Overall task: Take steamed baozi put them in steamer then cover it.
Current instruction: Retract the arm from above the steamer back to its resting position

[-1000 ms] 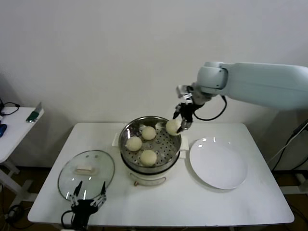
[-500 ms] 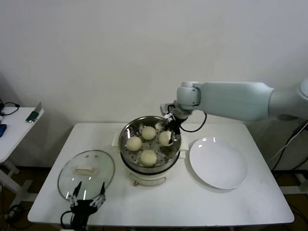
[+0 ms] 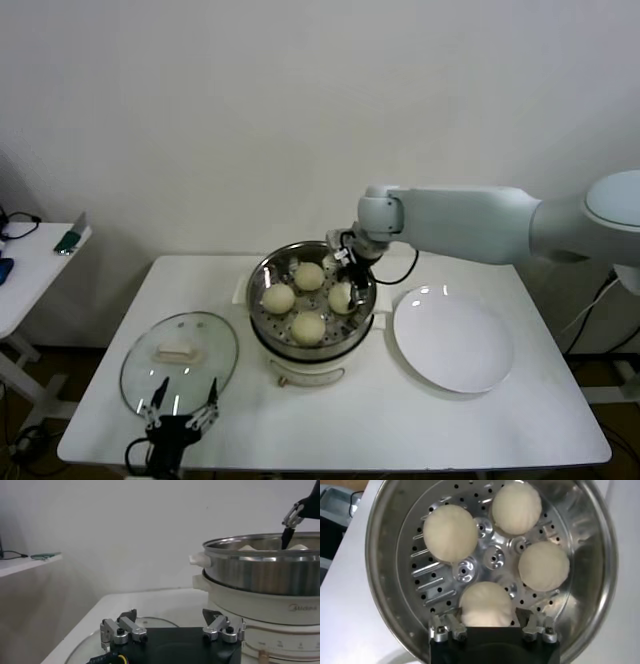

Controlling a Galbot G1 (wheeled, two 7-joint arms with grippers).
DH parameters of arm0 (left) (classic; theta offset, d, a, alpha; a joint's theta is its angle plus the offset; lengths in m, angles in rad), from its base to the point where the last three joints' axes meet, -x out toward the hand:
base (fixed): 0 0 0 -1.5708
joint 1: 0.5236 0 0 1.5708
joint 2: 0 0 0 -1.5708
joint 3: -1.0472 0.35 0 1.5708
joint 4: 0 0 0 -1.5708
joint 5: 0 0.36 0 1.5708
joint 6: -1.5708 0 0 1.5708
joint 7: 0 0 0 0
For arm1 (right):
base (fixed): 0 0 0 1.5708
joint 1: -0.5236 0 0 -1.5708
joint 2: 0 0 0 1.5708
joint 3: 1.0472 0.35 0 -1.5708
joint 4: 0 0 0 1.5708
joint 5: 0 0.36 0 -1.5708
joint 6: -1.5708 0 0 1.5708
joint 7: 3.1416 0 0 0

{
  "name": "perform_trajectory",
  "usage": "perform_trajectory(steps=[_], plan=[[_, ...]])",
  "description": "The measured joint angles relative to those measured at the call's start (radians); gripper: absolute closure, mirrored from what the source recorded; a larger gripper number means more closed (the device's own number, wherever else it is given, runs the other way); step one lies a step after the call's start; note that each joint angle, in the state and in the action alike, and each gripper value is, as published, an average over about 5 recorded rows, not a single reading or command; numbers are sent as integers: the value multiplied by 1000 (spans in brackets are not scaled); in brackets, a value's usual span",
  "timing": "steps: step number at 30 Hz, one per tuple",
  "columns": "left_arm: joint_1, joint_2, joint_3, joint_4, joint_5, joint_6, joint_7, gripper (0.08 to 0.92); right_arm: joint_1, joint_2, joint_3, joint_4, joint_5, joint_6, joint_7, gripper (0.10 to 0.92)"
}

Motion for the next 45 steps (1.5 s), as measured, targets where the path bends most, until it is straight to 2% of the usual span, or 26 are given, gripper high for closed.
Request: perform_trajectory(steps=[2, 11, 14, 19, 25, 31, 36, 45], plan=[[0, 1, -1, -3, -1, 3, 0, 177, 8, -4, 9, -2, 10, 9, -10, 210], [-7, 12, -1, -11, -10, 14, -4, 177, 69, -100, 85, 14, 103, 26, -28, 202], [-13, 17, 0, -6, -7, 13, -9, 177, 49, -168, 157, 34, 130, 10, 28, 203], [-29, 29, -3, 6, 10, -3, -18, 177, -72, -309, 357, 84, 153, -3, 208, 203], [-58, 44, -19, 32, 74, -42, -29, 177, -371, -476, 705, 178, 149, 16, 439, 203], [-72, 49, -21, 40, 135, -60, -35, 177, -768, -557, 1106, 278, 91, 80, 576, 203], [-79, 55, -21, 47, 194, -71, -43, 177, -1102, -539, 1442, 336, 18, 179, 624, 203], [-80, 76, -34, 55, 306, -92, -62, 177, -1677, -402, 1940, 391, -79, 410, 647, 203]])
